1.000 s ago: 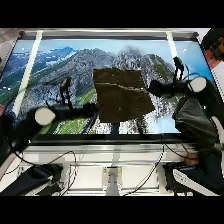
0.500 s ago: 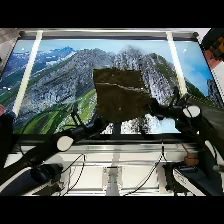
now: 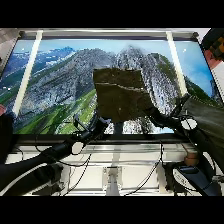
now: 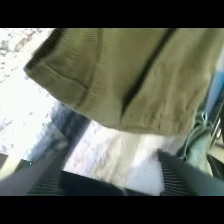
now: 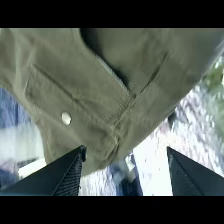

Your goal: Fold the clothes and pants, and hang the long-sleeved shirts on hangers.

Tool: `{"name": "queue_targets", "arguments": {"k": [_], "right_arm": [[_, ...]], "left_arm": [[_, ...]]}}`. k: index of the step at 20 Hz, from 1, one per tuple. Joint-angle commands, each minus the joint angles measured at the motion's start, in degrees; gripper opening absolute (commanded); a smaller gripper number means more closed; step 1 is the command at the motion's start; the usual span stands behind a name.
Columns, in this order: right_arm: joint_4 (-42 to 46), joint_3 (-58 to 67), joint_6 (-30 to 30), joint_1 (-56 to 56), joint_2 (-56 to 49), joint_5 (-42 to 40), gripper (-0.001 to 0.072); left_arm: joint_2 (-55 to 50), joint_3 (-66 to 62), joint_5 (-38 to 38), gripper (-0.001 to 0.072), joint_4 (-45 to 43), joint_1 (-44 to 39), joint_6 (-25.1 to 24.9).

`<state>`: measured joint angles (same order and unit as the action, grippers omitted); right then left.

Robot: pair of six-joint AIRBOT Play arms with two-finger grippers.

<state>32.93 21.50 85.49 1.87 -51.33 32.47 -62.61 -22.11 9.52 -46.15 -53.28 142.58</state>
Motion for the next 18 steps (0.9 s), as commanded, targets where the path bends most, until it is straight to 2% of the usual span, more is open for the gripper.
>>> {"name": "queue_targets", "arguments": {"k": [1, 5, 8, 11, 12, 14, 16, 18], "right_arm": [[0.26, -0.35, 0.22, -0.04, 0.0, -5.64, 0.0571], [0.11, -0.35, 2.97, -0.02, -1.14, -6.84, 0.0571], [0.11, -0.35, 2.97, -0.02, -1.42, -9.42, 0.057], [0.11, -0.35, 2.97, -0.02, -1.42, -11.82, 0.057], [0.04, -0.35, 2.97, -0.02, -1.42, -12.37, 0.057], [-0.17, -0.35, 2.99, -0.02, -1.62, -12.59, 0.057], [-0.35, -0.35, 3.02, -0.02, -2.32, -12.61, 0.057], [-0.76, -0.35, 4.55, -0.02, -3.74, -12.5, 0.057]], "left_arm": [[-3.1, 0.13, 2.12, 0.069, -0.04, -0.2, 5.18], [-5.55, 0.02, 7.78, 0.0685, -0.04, -0.17, 5.99], [-8.04, 0.02, 10.05, 0.0684, -0.09, -0.09, 11.15], [-10.32, -0.02, 11.28, 0.0679, -0.09, -0.09, 13.49], [-10.8, -0.04, 12.61, 0.0623, -0.11, -0.09, 13.49], [-11.19, -0.11, 14.56, 0.0461, -0.09, -0.07, 13.51], [-11.61, -0.66, 15.21, 0.0341, -0.07, -0.07, 13.46], [-11.82, -1.22, 16.39, 0.0335, -0.07, -0.04, 13.46]]}}
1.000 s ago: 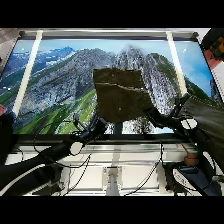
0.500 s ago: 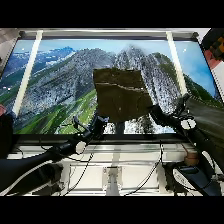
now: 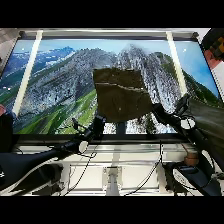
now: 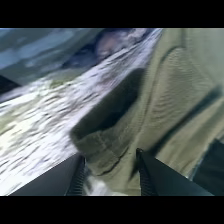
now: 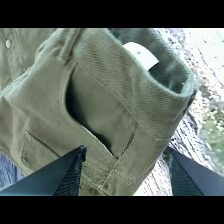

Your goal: Fold the clothes and pants, and hang the long-sleeved shirts on hangers.

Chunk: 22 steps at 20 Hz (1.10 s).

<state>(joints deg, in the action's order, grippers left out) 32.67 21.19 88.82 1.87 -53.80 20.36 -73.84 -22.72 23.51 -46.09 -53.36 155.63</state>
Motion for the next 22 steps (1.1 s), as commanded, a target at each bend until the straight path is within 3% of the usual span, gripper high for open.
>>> {"name": "queue_targets", "arguments": {"k": [1, 3, 4, 7, 12, 13, 15, 21, 22], "right_arm": [[-0.83, -0.04, 1.86, -0.02, -2.01, -0.42, 0.057], [-2.49, -0.04, 1.95, -0.02, -3.96, -0.33, 0.057], [-3.87, -0.04, 2.03, -0.02, -4.9, -0.07, 0.057], [-8.35, 0.0, 2.01, -0.02, -7.96, -0.04, 0.057], [-8.72, 3.74, 1.99, -0.02, -12.85, 0.42, 0.0561], [-8.66, 4.66, 1.97, -0.02, -13.31, 0.42, 0.0544], [-8.26, 5.73, 1.77, -0.02, -13.51, -0.66, 0.0382], [-5.2, 5.77, 1.77, -0.02, -13.77, 0.11, 0.0376], [-5.22, 5.77, 1.77, -0.02, -14.16, -0.17, 0.0335]], "left_arm": [[-0.57, -0.72, 3.19, 0.0329, -0.26, 0.26, 0.42], [-0.57, -0.81, 5.27, 0.0107, -0.37, 0.57, 0.39], [-0.57, -0.81, 6.36, 0.0061, -0.37, 0.66, 0.39], [-0.57, -0.81, 9.79, 0.0047, -2.34, 0.7, 0.39], [-0.52, -0.81, 10.14, 0.002, -6.6, 0.68, 0.42], [-0.52, -0.81, 10.16, 0.002, -6.6, 0.68, 0.39], [-0.52, -0.81, 10.16, 0.002, -6.6, 0.68, 0.39], [-0.52, -0.81, 10.4, 0.002, -6.6, 0.7, 0.37], [-0.52, -0.81, 10.58, 0.002, -6.62, 0.9, 0.37]]}}
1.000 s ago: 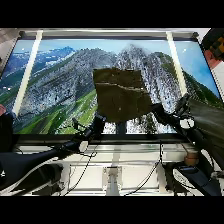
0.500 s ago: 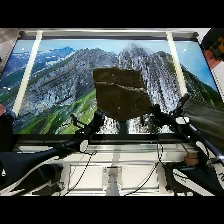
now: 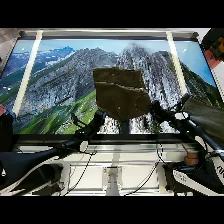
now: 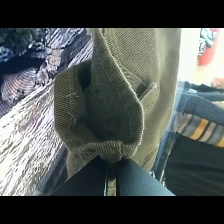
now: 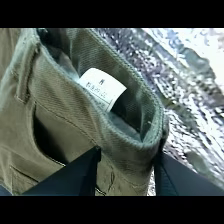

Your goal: Fold the clothes and pants, and hang the long-sleeved shirts on hangers.

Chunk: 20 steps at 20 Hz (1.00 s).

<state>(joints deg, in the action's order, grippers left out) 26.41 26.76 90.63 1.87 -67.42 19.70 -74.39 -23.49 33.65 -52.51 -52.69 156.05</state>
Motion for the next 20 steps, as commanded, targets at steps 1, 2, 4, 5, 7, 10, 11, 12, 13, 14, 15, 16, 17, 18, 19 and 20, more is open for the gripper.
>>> {"name": "queue_targets", "arguments": {"k": [1, 2, 4, 5, 7, 10, 11, 12, 13, 14, 15, 16, 17, 18, 19, 20], "right_arm": [[1.03, 0.2, -0.04, -0.02, -1.01, 0.17, 0.0145], [1.01, 0.2, -0.09, -0.02, -1.4, 0.24, 0.0038], [1.25, 0.22, -0.11, -0.02, -1.31, 0.33, 0.0037], [1.25, 0.22, -0.15, -0.04, -1.11, 0.55, 0.0036], [0.31, 0.22, -0.11, -0.02, 0.83, 1.6, 0.0034], [1.11, 1.7, -0.26, -0.02, 8.5, 4.09, 0.0032], [1.49, 3.39, -0.28, -0.02, 11.32, 5.97, 0.0033], [1.75, 5.88, -0.28, -0.02, 13.57, 8.09, 0.0033], [2.45, 8.81, -0.31, -0.02, 14.97, 9.77, 0.0033], [3.72, 12.59, -0.35, 0.26, 15.63, 11.39, 0.0033], [5.35, 16.31, -0.33, 0.98, 15.56, 12.28, 0.0033], [6.82, 20.17, -0.28, 2.23, 15.19, 12.26, 0.0033], [7.32, 23.56, -0.28, 3.61, 14.58, 11.98, 0.0034], [7.37, 27.21, -0.28, 5.11, 13.64, 11.56, 0.0034], [7.91, 30.49, -0.28, 6.58, 12.55, 10.86, 0.0033], [8.74, 34.03, -0.28, 8.15, 11.19, 10.05, 0.0033]], "left_arm": [[0.02, -0.04, 0.7, 0.002, -0.61, 0.52, -0.02], [0.02, -0.07, 1.49, 0.002, -1.84, 1.14, -0.02], [0.02, -0.07, 2.89, 0.0019, -4.13, 2.43, -0.02], [0.04, -0.07, 3.63, 0.0017, -4.13, 3.08, -0.04], [0.35, -0.39, 3.69, 0.0015, -7.1, 5.46, -0.61], [5.53, -4.42, 0.81, 0.0012, -24.02, 14.51, -2.38], [8.26, -8.2, -5.4, 0.0012, -28.68, 18.38, -2.38], [10.54, -12.83, -12.9, 0.0012, -34.75, 22.01, -2.43], [12.44, -19.02, -21.14, 0.0012, -42.73, 25.29, -2.43], [13.53, -25.55, -27.76, 0.0012, -48.76, 27.39, -2.43], [13.81, -32.41, -32.04, 0.0013, -52.57, 28.72, -2.45], [13.62, -38.56, -34.36, 0.0013, -54.73, 29.35, -2.69], [13.16, -44.59, -35.95, 0.0013, -55.67, 29.62, -5.2], [12.52, -49.59, -37.16, 0.0013, -55.63, 29.55, -8.35], [11.67, -54.16, -38.36, 0.0013, -55.47, 29.16, -10.91], [10.86, -57.35, -39.15, 0.0013, -55.47, 28.76, -11.5]]}}
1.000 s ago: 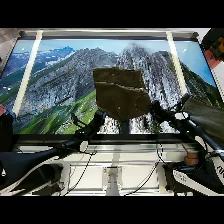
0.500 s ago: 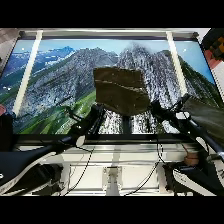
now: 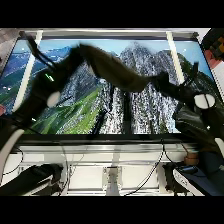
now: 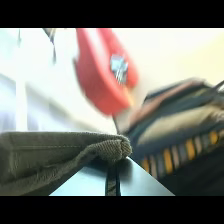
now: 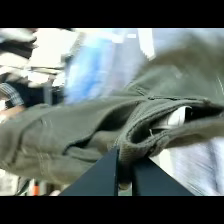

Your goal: Fold the clothes and pants, and hang the long-sleeved shirts on hangers.

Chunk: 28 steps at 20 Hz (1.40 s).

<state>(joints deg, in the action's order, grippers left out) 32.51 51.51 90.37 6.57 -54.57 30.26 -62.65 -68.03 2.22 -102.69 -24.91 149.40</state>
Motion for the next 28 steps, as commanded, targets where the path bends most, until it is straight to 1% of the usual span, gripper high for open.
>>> {"name": "queue_targets", "arguments": {"k": [1, 3, 5, 8, 10, 12, 14, 16, 18, 19, 22, 23, 25, 26, 27, 28], "right_arm": [[2.8, 12.55, -0.04, 4.74, -3.04, -0.98, 0.0033], [5.09, 19.45, 0.02, 6.16, -5.75, -1.29, 0.0033], [5.86, 24.39, 0.26, 6.14, -7.32, -1.53, 0.0033], [9.66, 30.14, 0.72, 6.16, -9.9, -0.81, 0.0033], [10.34, 32.13, 0.63, 6.16, -12.28, -2.38, 0.0033], [10.4, 32.54, 0.63, 6.23, -14.93, -6.6, 0.0034], [10.1, 32.54, 0.61, 6.43, -18.03, -12.81, 0.0034], [9.51, 32.54, 0.61, 7.21, -21.16, -22.18, 0.0034], [9.57, 32.54, 0.59, 8.59, -23.87, -31.67, 0.0034], [9.77, 32.57, 0.26, 9.16, -25.05, -34.27, 0.0034], [9.77, 34.18, 0.17, 9.16, -29.51, -33.07, 0.0034], [9.75, 34.82, 0.17, 8.98, -31.01, -32.35, 0.0035], [9.77, 34.93, 0.17, 8.33, -32.89, -30.95, 0.0035], [9.77, 34.91, 0.17, 7.61, -33.46, -28.57, 0.0036], [9.75, 34.91, 0.2, 6.45, -33.86, -24.87, 0.0035], [9.79, 34.91, 0.2, 5.27, -34.05, -20.57, 0.0035]], "left_arm": [[-1.62, -14.99, -7.72, 0.0013, -5.31, 0.39, -4.9], [-2.21, -16.06, -7.85, 0.0014, -5.27, 0.24, -4.83], [-2.45, -16.06, -9.6, 0.0013, -5.31, 0.26, -4.9], [-3.19, -16.06, -10.05, 0.0014, -5.31, 0.35, -9.53], [-4.55, -16.09, -10.01, 0.0013, -5.27, 1.2, -9.29], [-6.71, -16.15, -8.02, 0.0013, -4.61, 2.43, -9.27], [-9.22, -16.24, -1.4, 0.0012, -4.59, 3.91, -8.48], [-12.44, -18.03, 1.55, 0.0013, -4.35, 5.57, -2.6], [-16.02, -20.98, 4.15, 0.0013, -4.31, 6.6, -0.35], [-17.79, -22.99, 4.22, 0.0012, -4.37, 6.84, 0.48], [-22.8, -28.59, 4.07, 0.0012, -4.42, 6.8, 0.66], [-23.47, -28.74, 3.08, 0.0012, -4.46, 6.78, 0.61], [-24.24, -28.68, -5.38, 0.0013, -5.05, 6.67, 0.28], [-24.28, -28.35, -10.47, 0.0013, -5.05, 6.62, -2.03], [-24.26, -27.93, -14.53, 0.0014, -5.03, 6.38, -5.9], [-24.26, -27.71, -19.19, 0.0013, -4.24, 5.99, -10.97]]}}
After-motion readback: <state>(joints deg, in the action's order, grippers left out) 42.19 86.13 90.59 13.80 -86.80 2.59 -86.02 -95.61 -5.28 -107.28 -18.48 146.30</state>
